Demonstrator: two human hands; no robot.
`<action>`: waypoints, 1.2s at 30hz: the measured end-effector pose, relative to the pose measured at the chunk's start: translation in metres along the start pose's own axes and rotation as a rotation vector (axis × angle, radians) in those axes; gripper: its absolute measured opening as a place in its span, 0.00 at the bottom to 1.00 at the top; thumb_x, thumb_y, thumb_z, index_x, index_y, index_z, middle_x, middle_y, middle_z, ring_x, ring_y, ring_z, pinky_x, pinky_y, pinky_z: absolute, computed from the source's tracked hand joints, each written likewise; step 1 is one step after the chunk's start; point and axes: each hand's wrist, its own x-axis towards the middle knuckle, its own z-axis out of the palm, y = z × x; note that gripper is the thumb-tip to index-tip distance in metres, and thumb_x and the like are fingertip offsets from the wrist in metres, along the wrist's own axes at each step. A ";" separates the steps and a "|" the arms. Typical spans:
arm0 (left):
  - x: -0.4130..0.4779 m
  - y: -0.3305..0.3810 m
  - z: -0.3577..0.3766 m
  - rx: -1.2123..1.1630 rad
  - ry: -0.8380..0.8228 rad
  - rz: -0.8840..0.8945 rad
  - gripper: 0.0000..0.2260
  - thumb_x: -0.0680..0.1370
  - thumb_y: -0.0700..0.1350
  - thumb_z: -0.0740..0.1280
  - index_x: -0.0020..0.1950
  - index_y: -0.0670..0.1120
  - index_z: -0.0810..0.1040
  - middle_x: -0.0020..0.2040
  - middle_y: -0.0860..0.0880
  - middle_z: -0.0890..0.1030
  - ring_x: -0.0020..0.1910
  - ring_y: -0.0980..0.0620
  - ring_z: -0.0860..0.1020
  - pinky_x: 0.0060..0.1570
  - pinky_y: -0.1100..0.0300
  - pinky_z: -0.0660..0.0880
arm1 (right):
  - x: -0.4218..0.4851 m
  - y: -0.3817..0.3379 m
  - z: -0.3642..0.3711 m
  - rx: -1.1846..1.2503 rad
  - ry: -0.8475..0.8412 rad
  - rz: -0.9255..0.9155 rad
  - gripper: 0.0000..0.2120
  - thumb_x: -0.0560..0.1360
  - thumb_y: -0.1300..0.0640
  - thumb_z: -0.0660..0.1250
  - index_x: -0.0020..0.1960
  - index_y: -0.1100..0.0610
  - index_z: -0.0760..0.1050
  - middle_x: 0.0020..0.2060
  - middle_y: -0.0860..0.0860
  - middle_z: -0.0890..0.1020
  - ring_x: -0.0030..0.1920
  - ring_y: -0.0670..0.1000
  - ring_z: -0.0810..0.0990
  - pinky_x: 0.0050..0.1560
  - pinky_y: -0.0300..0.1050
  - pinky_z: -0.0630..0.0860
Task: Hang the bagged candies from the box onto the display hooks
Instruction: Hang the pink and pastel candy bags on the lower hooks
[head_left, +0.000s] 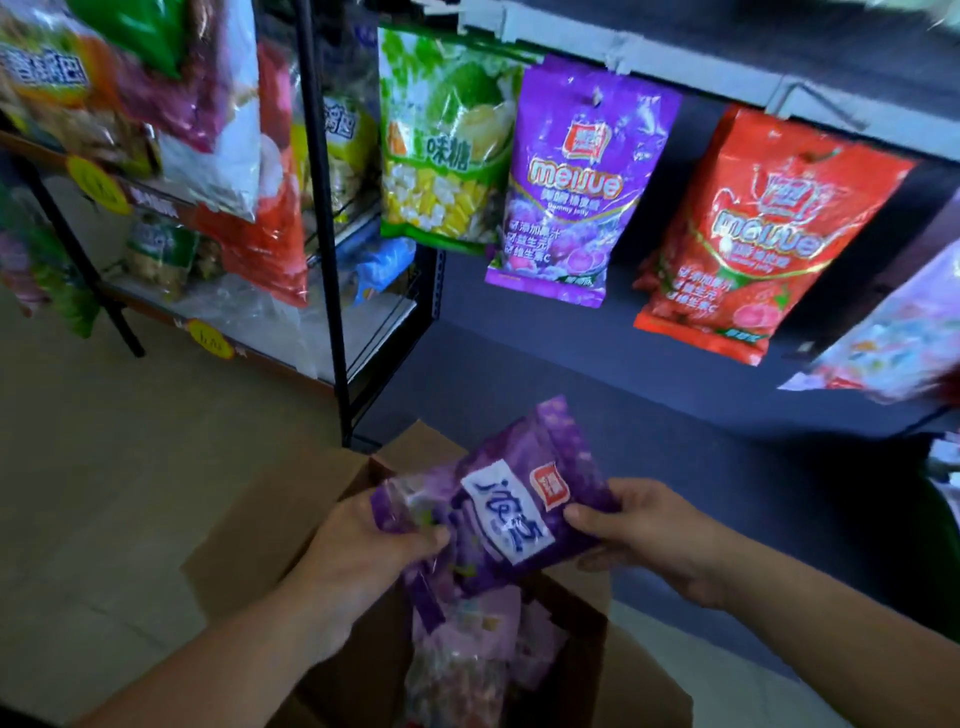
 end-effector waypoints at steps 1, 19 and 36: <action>0.001 0.001 0.002 0.021 -0.014 -0.021 0.11 0.72 0.30 0.76 0.51 0.42 0.85 0.41 0.46 0.88 0.36 0.55 0.86 0.32 0.68 0.78 | 0.000 -0.002 -0.004 -0.045 0.021 -0.034 0.08 0.78 0.61 0.72 0.57 0.59 0.84 0.49 0.57 0.89 0.46 0.54 0.87 0.57 0.57 0.81; 0.011 0.077 0.079 0.242 -0.060 0.437 0.21 0.66 0.45 0.82 0.55 0.55 0.79 0.46 0.54 0.85 0.44 0.58 0.84 0.48 0.59 0.82 | -0.029 -0.061 -0.042 0.084 -0.020 -0.237 0.12 0.66 0.60 0.80 0.46 0.66 0.85 0.42 0.63 0.85 0.41 0.58 0.84 0.45 0.48 0.79; 0.002 0.177 0.092 0.425 -0.156 0.647 0.03 0.72 0.45 0.78 0.41 0.49 0.85 0.37 0.51 0.86 0.37 0.56 0.83 0.41 0.63 0.78 | -0.067 -0.107 -0.038 0.266 0.313 -0.523 0.13 0.73 0.54 0.77 0.48 0.65 0.84 0.45 0.66 0.86 0.46 0.64 0.86 0.50 0.59 0.79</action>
